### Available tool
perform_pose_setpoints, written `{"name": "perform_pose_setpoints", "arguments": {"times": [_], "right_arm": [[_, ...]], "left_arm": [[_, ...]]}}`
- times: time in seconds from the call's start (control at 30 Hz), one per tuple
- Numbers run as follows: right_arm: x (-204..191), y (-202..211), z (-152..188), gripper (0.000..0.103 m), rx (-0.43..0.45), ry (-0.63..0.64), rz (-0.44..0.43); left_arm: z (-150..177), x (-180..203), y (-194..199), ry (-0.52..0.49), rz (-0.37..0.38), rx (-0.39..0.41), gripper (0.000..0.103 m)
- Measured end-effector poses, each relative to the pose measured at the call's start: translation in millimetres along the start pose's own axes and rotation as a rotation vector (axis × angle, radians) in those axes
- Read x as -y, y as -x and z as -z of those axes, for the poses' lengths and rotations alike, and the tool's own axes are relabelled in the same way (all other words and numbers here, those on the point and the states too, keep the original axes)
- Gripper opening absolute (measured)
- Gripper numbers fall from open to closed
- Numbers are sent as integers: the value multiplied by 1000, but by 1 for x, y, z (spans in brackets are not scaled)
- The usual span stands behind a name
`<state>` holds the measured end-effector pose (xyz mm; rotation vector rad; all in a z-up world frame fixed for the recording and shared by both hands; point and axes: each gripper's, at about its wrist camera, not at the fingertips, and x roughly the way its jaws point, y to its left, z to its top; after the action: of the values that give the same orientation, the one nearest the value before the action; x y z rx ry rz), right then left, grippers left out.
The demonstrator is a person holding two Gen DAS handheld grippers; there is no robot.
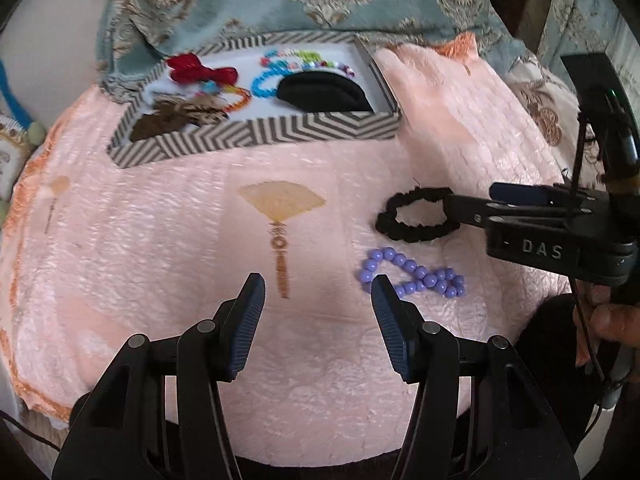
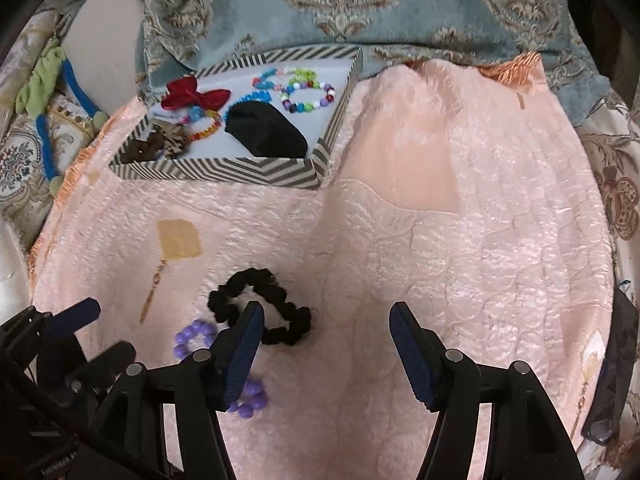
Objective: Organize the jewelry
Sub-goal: 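Grasp the purple bead bracelet with the left gripper while the right gripper grasps the black scrunchie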
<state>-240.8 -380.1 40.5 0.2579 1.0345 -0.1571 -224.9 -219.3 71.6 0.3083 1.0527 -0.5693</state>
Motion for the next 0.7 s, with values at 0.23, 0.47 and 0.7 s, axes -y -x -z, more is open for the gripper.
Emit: {"name": "perform_pose_setpoints", "arguments": {"times": [0.23, 0.47, 0.7], "right_arm": [[8, -15, -5, 55, -8, -10, -19], [4, -24, -6, 26, 15, 36, -37], [9, 0, -14, 12, 86, 7, -103]], "left_arm": [[-6, 9, -33, 1, 60, -65, 55], [-9, 16, -50, -19, 81, -54, 46], [-17, -1, -39, 23, 123, -48, 8]]}}
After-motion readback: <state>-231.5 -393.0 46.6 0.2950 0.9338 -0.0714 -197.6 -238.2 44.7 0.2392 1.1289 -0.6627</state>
